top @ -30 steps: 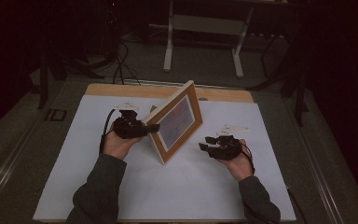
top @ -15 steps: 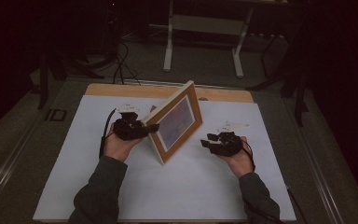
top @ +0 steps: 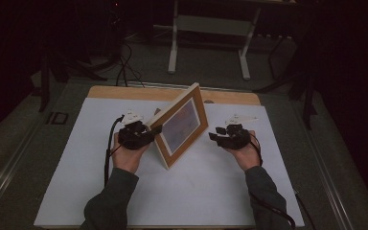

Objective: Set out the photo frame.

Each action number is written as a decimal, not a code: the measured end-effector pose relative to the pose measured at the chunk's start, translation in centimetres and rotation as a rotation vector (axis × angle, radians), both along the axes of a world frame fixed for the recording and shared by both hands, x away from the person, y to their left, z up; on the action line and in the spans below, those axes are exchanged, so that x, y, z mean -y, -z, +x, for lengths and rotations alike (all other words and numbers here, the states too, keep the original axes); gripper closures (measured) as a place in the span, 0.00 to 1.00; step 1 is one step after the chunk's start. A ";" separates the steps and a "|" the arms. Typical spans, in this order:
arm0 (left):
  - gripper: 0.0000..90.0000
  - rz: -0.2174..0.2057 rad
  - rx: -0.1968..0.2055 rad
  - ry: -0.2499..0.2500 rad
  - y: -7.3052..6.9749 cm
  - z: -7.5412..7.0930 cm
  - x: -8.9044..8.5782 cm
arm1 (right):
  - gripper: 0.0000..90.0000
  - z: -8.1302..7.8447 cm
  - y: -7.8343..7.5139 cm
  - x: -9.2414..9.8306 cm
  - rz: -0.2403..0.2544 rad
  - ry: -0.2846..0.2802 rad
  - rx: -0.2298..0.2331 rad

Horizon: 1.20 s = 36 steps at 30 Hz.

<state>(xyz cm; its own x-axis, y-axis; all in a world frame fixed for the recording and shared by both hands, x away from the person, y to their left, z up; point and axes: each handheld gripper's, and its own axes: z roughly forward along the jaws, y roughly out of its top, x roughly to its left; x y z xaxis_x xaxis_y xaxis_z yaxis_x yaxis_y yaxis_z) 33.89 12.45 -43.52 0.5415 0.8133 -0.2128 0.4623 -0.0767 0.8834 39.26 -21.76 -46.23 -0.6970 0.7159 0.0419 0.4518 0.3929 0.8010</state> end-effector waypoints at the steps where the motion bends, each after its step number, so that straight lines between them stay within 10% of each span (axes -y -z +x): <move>1: 0.76 -0.006 0.002 -0.006 0.0 0.0 0.0 | 0.63 0.3 -0.1 0.0 -0.005 0.002 0.002; 12: 0.79 -0.097 -0.051 0.071 0.3 0.7 -1.0 | 0.63 2.3 -0.6 -0.1 -0.023 0.027 0.010; 36: 0.79 -0.139 -0.099 0.228 0.4 2.4 -3.3 | 0.64 5.8 -0.2 -0.8 0.012 0.046 -0.030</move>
<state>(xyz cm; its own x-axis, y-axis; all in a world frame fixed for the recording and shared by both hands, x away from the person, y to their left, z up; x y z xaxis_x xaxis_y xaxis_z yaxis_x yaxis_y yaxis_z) 36.28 15.72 -43.87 0.6780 0.6326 -0.3745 0.5315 -0.0699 0.8442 45.09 -20.97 -46.03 -0.6615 0.7465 0.0713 0.4930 0.3613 0.7915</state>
